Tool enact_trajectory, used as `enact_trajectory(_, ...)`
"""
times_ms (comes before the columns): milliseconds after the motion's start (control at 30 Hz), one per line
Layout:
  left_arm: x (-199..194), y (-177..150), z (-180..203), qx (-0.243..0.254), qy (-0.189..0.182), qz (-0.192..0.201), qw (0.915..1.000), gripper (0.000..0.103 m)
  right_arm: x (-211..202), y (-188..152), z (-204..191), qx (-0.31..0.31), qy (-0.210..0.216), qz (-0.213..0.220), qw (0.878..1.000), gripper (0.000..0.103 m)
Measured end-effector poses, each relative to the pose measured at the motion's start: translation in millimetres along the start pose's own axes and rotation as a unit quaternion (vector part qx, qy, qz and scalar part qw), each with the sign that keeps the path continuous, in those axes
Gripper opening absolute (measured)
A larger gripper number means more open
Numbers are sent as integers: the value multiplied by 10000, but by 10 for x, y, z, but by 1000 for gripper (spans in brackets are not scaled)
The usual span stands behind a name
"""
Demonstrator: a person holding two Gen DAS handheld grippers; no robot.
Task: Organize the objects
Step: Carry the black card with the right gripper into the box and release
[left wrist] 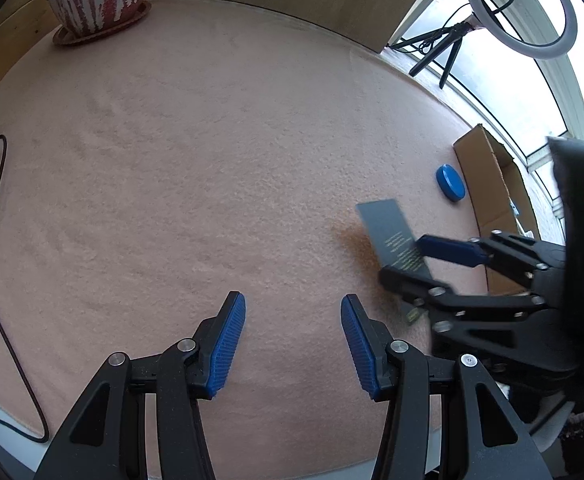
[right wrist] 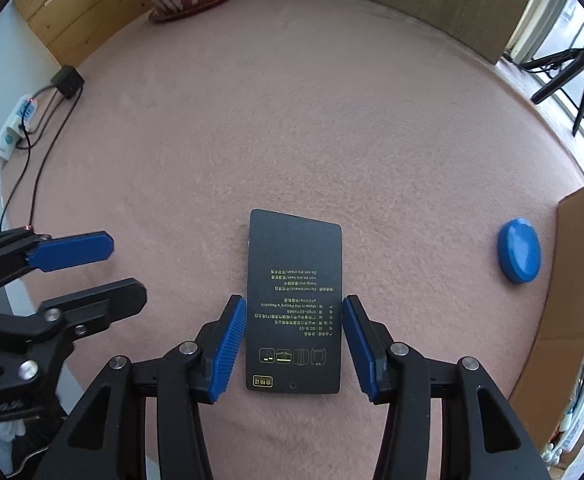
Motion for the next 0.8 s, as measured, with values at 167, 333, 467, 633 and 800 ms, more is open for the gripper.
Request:
enact_trajectory(167,17,60,124,113,-38,18,9999,54,-401,-96,245,288,-29,445,9986,46)
enact_trajectory(333,60,133,366,331,-78,38,9994,54,-660,-116,415,697,-145,867,9937,46)
enact_trajectory(467,90,170,568,502,-116,37,9987,53,-839,-145,698,1059,-287,1163,9871,46)
enact_trajectory(633,118,208,800,697,-174,27,9974,53,-1155,-427,1018,1591,-520,1540,9738,46)
enact_trajectory(800,130,226,982,845,-230,16,9962,53,-1357,-628,1409,2033,-675,1720,9615,46)
Point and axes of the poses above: each gripper's, at about its wrist camera, not at the fingertips, and x roughly the way its jaws point, z to its right, y to its top, the point moved 3 cm from there along x, roughly the way its jaws point, and after that the axes turned 15 degrees about y, right-handed, at the moved point
